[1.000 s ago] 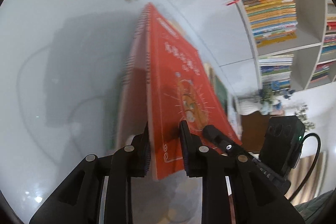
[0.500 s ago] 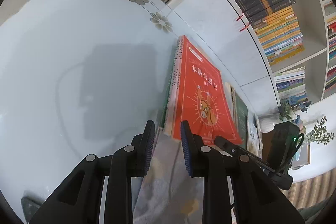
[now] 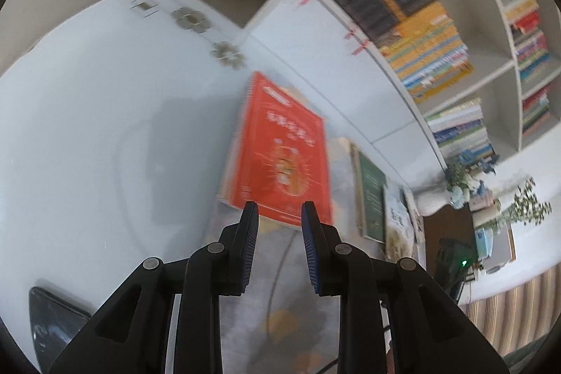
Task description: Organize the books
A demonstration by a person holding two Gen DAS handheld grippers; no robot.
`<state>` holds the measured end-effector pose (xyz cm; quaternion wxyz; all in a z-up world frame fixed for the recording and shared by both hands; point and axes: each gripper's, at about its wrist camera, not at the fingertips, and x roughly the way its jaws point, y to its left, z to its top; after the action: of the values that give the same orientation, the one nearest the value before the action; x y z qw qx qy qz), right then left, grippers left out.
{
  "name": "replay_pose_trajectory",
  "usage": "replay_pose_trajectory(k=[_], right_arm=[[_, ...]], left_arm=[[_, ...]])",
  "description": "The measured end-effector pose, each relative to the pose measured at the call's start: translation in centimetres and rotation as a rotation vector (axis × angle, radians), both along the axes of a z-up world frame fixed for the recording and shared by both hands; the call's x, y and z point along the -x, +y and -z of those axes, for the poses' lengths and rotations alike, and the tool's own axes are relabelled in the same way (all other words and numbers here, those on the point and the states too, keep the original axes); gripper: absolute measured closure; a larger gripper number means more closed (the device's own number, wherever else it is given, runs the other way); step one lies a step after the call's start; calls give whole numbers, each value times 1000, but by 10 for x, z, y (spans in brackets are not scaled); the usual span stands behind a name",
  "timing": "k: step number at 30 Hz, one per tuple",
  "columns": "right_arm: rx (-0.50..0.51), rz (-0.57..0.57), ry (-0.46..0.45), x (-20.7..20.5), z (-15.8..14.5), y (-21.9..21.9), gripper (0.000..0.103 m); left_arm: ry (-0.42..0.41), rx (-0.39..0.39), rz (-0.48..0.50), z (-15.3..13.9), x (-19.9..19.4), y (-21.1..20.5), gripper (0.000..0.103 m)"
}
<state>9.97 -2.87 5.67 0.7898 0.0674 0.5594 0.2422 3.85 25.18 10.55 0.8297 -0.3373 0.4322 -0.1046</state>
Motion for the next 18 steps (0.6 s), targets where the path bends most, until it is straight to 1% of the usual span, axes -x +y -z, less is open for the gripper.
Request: replay_pose_trajectory(k=[3, 8, 13, 15, 17, 18], right_arm=[[-7, 57, 5, 12, -2, -29, 57], [-31, 141, 18, 36, -6, -83, 55], [-79, 182, 41, 50, -12, -137, 54], [-87, 177, 26, 55, -20, -158, 54], [-81, 181, -19, 63, -34, -186, 53], [-80, 188, -38, 67, -40, -198, 50]], left_arm=[[-24, -20, 38, -15, 3, -23, 81], [-44, -97, 107, -36, 11, -75, 81], [-54, -158, 126, -55, 31, -127, 81], [-66, -162, 143, -66, 41, -152, 81], [-88, -177, 165, -77, 48, -181, 81], [-93, -188, 177, -81, 49, -196, 81]])
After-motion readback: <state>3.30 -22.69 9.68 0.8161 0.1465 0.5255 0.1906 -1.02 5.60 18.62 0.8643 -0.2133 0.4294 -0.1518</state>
